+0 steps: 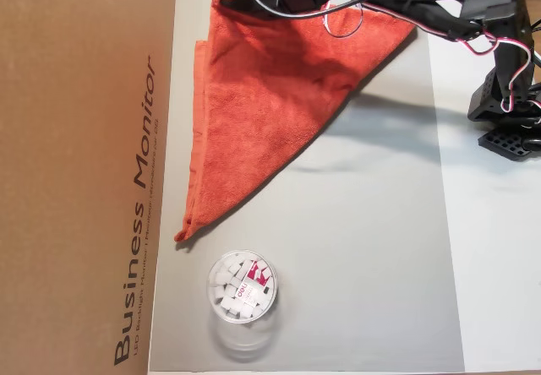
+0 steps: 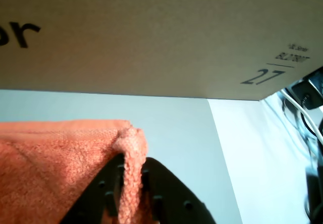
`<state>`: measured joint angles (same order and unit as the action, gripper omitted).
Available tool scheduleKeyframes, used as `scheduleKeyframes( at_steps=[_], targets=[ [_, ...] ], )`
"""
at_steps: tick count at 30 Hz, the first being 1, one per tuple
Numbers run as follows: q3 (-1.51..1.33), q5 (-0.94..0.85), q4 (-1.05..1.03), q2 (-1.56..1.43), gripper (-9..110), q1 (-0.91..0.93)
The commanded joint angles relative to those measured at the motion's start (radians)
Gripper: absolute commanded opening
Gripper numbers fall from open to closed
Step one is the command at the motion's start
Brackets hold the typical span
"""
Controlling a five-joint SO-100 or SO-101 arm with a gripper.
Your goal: Fold the blanket.
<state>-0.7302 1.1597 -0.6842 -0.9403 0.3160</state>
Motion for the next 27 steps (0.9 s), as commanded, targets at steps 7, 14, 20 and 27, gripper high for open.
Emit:
scheduleKeyframes(
  at_steps=[7,14,20,27],
  targets=[
    [0.155,-0.003,0.117,0.132,0,0.003],
    [0.156,0.002,0.202,0.221,0,-0.003],
    [0.156,0.014,0.261,0.295,0,-0.006],
    [0.156,0.014,0.322,0.371,0,-0.003]
  ],
)
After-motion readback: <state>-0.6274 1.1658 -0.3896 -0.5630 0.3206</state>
